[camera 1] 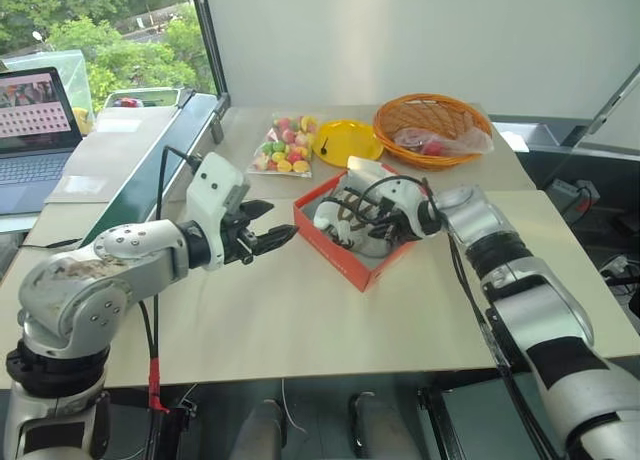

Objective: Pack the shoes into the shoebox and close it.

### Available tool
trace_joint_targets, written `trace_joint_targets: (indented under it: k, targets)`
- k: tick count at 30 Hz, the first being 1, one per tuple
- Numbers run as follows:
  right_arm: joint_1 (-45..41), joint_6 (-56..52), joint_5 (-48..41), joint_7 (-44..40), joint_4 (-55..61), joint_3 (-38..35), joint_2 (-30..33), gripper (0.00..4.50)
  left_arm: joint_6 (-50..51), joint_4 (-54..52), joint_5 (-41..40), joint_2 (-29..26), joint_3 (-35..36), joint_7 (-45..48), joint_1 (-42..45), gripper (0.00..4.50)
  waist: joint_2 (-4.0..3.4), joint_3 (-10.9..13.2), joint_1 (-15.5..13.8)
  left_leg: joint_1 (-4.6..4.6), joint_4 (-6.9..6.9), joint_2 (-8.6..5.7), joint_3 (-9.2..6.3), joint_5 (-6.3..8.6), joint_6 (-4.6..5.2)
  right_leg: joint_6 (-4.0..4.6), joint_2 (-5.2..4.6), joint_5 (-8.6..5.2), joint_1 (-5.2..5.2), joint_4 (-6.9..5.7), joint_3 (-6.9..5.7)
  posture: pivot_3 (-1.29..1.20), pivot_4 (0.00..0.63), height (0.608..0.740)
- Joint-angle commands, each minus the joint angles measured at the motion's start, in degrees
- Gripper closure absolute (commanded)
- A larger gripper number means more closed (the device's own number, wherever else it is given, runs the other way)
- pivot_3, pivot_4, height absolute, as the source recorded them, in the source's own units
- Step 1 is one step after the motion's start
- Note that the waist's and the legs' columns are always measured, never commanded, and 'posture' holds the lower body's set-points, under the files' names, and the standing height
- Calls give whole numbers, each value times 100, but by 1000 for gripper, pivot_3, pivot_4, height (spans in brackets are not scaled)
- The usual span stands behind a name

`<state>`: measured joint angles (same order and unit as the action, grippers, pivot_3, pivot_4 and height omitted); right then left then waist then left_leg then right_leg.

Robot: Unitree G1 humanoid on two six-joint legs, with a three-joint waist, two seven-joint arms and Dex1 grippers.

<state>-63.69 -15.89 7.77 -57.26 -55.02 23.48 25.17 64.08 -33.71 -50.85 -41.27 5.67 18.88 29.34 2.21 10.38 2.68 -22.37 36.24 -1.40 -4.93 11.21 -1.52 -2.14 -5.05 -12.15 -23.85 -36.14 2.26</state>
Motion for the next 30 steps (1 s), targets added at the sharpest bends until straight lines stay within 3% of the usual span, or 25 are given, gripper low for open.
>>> trace_joint_targets:
  k: [1,13,20,22,30]
  targets:
    - [8,337,714,35,-312,455,109,4163,-66,-225,25,127,29,-103,111,1333,1,0,-10,5,0,0,0,0,0,-1,0,0,6,1,0,0,150,740]
    - [145,1687,2126,-122,494,1388,740,4163,-203,-200,247,606,-240,-200,140,1333,0,0,-41,42,1,-8,-4,1,-2,-48,-7,-26,59,14,-4,0,150,740]
    - [400,1658,2355,-248,1183,1337,917,4163,-287,-76,416,719,-347,-86,258,1333,0,0,-38,40,1,-10,-4,3,-5,-48,-10,-26,58,16,-3,0,150,740]
    - [447,1489,2245,-414,1320,1215,894,3175,-321,-40,466,740,-380,-47,286,1333,1,0,-35,40,1,-10,-4,3,-5,-48,-10,-26,58,17,-3,0,150,740]
    - [572,283,1489,-1217,2484,375,857,488,-356,31,607,709,-408,173,353,1333,0,1,2,32,0,-9,-3,3,-5,-47,-9,-26,49,17,-2,0,150,740]
